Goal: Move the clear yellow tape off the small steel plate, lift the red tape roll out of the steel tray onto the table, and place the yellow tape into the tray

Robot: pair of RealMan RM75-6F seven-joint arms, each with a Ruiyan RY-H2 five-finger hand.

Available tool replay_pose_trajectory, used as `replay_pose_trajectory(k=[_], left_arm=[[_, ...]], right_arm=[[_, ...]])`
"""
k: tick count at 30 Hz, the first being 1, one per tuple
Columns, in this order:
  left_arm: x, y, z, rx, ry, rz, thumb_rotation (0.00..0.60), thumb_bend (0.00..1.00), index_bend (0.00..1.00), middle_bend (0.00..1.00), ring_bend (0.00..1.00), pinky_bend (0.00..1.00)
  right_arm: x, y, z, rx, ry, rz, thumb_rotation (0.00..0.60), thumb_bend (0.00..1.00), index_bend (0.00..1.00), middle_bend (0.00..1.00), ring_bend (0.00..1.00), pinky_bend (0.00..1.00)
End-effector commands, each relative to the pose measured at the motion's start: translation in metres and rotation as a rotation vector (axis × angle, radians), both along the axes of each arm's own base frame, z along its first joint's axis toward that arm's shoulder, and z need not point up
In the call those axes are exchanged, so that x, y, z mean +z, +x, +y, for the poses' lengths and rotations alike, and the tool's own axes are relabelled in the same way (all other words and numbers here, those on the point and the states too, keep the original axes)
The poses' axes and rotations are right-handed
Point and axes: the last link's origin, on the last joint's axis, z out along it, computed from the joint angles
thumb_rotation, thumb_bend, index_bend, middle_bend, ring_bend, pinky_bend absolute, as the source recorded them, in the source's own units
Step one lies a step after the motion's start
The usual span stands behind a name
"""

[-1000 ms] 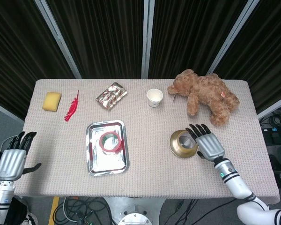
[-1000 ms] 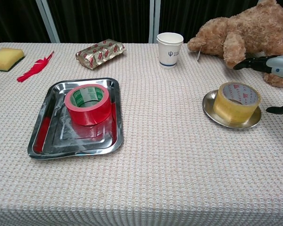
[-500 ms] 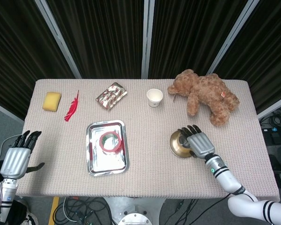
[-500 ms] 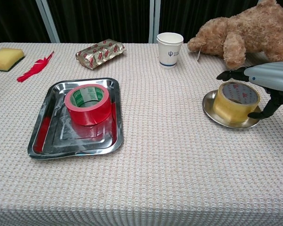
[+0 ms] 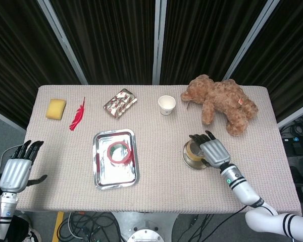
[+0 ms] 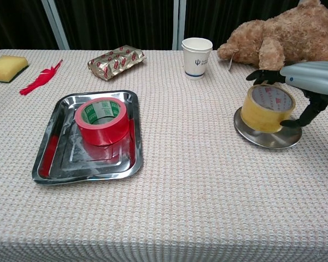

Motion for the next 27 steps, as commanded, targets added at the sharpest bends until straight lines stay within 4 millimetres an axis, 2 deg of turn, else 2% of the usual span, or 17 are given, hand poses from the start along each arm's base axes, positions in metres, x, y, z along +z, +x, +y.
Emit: replay_pose_trajectory(k=[1, 7, 14, 20, 27], left_arm=[[0.0, 0.0, 0.0, -0.001, 0.001, -0.002, 0.6, 0.09, 0.06, 0.07, 0.0, 0.13], [0.001, 0.0, -0.001, -0.002, 0.004, 0.001, 0.6, 0.09, 0.06, 0.07, 0.0, 0.13], [0.004, -0.005, -0.003, 0.009, 0.018, -0.002, 0.6, 0.09, 0.06, 0.07, 0.0, 0.13], [0.008, -0.009, -0.006, 0.021, 0.024, 0.0, 0.6, 0.09, 0.06, 0.07, 0.0, 0.13], [0.008, -0.012, -0.007, 0.031, 0.031, -0.001, 0.6, 0.08, 0.06, 0.07, 0.0, 0.13]], right_arm=[[0.008, 0.013, -0.006, 0.034, -0.019, -0.024, 0.6, 0.31, 0.0, 0.27, 0.14, 0.0], [0.001, 0.052, -0.025, 0.116, -0.002, -0.033, 0.6, 0.31, 0.0, 0.25, 0.13, 0.0], [-0.032, 0.099, -0.05, 0.18, 0.045, -0.037, 0.6, 0.31, 0.0, 0.24, 0.13, 0.0], [-0.058, 0.12, -0.065, 0.186, 0.068, -0.031, 0.6, 0.28, 0.0, 0.22, 0.13, 0.0], [-0.079, 0.134, -0.072, 0.182, 0.102, -0.012, 0.6, 0.25, 0.0, 0.21, 0.11, 0.0]])
